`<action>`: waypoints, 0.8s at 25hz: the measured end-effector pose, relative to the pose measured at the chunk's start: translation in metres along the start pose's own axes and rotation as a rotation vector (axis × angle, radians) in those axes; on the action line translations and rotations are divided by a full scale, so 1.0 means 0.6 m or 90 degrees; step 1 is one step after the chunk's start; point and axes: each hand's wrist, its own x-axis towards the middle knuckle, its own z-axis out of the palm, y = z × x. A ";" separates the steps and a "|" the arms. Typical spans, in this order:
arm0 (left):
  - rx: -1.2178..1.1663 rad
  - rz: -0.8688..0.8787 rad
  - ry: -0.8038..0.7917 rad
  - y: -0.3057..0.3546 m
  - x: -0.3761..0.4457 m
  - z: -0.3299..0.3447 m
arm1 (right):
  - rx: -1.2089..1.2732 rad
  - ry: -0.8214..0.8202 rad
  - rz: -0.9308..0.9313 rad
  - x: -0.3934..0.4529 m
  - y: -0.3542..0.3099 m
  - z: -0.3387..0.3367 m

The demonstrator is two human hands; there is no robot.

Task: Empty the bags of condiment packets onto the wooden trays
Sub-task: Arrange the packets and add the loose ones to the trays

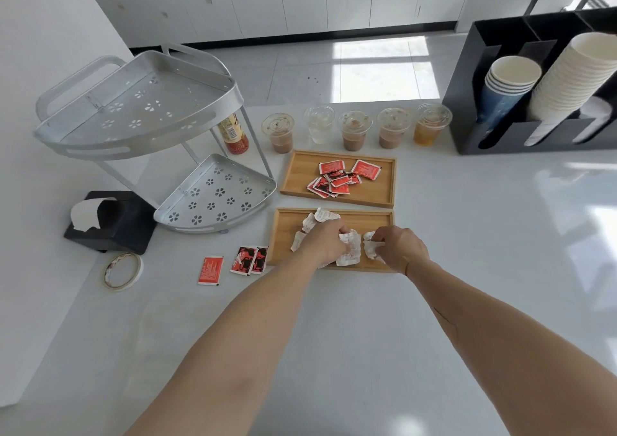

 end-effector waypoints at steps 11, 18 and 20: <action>0.262 0.098 0.122 -0.007 0.023 0.025 | -0.102 0.096 -0.091 0.026 0.028 0.024; 0.255 0.068 0.148 -0.008 -0.002 0.030 | -0.045 0.125 -0.075 -0.006 0.019 0.020; 0.249 0.062 0.143 -0.010 -0.017 0.021 | -0.071 0.124 -0.080 -0.019 0.014 0.014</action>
